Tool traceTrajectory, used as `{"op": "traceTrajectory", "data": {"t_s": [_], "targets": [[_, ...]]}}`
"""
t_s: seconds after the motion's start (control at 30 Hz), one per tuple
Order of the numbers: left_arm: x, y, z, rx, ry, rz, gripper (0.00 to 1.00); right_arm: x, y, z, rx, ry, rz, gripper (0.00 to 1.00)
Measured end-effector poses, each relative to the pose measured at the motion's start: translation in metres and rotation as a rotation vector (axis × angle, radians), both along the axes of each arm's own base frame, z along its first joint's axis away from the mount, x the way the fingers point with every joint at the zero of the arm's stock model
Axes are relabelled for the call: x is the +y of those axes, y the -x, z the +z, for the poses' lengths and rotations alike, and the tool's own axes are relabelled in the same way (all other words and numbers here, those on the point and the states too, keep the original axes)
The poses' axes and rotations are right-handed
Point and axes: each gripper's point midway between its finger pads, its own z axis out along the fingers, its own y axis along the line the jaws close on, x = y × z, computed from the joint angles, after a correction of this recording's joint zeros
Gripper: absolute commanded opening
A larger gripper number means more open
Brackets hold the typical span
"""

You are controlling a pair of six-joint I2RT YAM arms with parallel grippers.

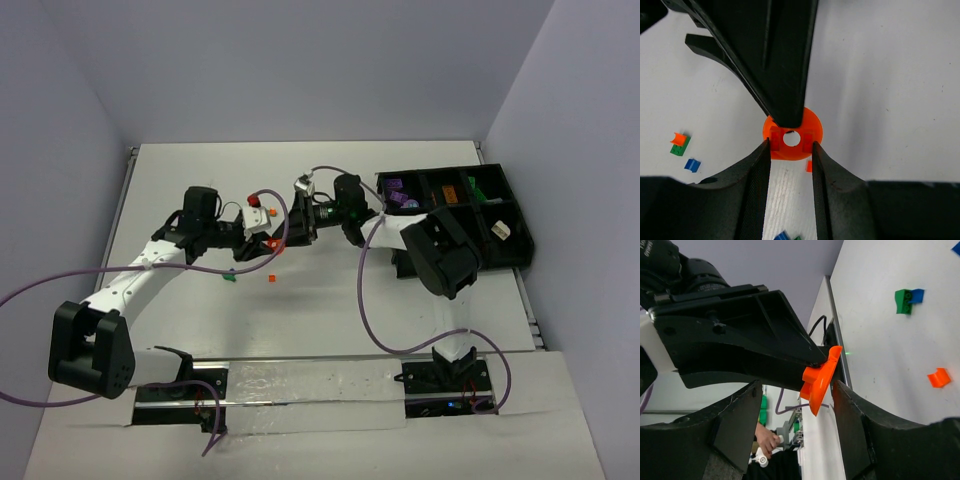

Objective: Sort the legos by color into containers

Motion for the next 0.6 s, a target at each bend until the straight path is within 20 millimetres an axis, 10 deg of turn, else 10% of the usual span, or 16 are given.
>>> {"op": "traceTrajectory", "data": {"t_s": [0.13, 0.37, 0.6], "targets": [[-0.001, -0.003, 0.003, -0.008, 0.01, 0.005, 0.2, 0.007, 0.009, -0.003, 0.005, -0.001, 0.028, 0.57], [-0.001, -0.003, 0.002, 0.0, 0.013, 0.013, 0.27, 0.01, 0.012, -0.01, 0.028, 0.005, 0.04, 0.11], [-0.002, -0.003, 0.004, 0.0, 0.018, 0.016, 0.83, 0.008, 0.009, -0.011, 0.037, 0.01, 0.031, 0.0]]}}
